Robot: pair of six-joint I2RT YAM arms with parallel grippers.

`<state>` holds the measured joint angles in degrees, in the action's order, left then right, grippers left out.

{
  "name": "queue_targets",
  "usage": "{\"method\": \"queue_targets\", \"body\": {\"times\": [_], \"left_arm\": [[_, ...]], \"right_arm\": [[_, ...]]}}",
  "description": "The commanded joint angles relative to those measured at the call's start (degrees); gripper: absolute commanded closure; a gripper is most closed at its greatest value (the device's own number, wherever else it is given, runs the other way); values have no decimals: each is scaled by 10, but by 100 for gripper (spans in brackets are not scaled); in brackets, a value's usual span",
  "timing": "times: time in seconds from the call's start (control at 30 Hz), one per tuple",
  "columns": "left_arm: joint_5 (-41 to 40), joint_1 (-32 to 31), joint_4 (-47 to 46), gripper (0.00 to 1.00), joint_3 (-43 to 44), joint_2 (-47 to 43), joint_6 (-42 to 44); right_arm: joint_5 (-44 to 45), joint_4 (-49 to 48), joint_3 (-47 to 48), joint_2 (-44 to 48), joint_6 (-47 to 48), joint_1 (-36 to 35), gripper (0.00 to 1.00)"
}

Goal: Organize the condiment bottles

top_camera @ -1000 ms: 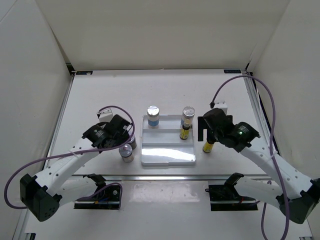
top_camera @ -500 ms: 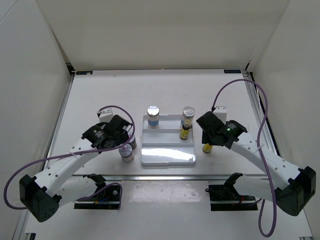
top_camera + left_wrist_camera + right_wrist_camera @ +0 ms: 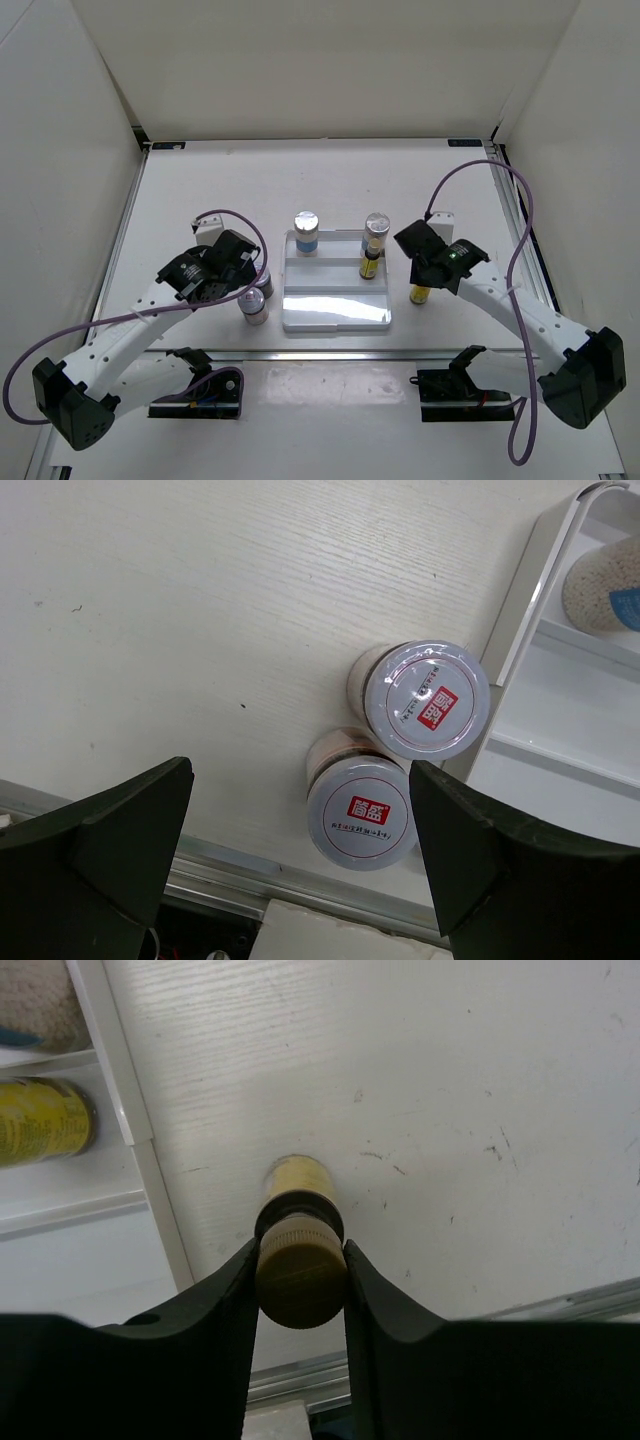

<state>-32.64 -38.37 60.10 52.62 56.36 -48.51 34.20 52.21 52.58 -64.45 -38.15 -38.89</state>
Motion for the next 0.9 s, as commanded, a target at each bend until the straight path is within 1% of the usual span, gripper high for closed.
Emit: {"method": "queue_targets", "body": {"times": [0.0, 0.1, 0.13, 0.2, 0.33, 0.5, 0.53, 0.6, 0.63, 0.77, 0.83, 0.87], "left_arm": [[-14, -2, -6, 0, 15, -6, 1], [-14, -2, -6, 0, 15, -6, 1], [-14, -2, -6, 0, 15, -6, 1], [-14, -2, -6, 0, 15, -6, 1], [-14, -2, -6, 0, 15, -6, 1], [-14, -2, -6, 0, 10, -12, 1], [-14, -2, -6, 0, 10, -12, 1], [-14, -2, -6, 0, 10, -12, 1], [-14, -2, -6, 0, 10, -12, 1], [-14, -2, -6, 0, 10, -6, 1], [-14, -2, -6, 0, 10, 0, 1], [-14, -2, -6, 0, 10, 6, 1]], "right_arm": [[3, -26, -11, -2, 13, 7, 65], [-3, -26, -11, -2, 24, 14, 76], [-3, -26, -3, 5, 24, 14, 83], [-8, -21, 2, 17, 29, 14, 92], [-8, 2, 33, 46, 34, 14, 100], [-8, 43, 104, 61, 51, 1, 100], [-8, 52, 139, 61, 51, -5, 100], [-3, 82, 179, 61, 58, -20, 100], [-3, 90, 219, 56, 58, -28, 100], [-9, 103, 298, 38, 70, -86, 100], [-32, 77, 323, 18, 103, -110, 100], [-56, 70, 351, -7, 114, -139, 100]]}}
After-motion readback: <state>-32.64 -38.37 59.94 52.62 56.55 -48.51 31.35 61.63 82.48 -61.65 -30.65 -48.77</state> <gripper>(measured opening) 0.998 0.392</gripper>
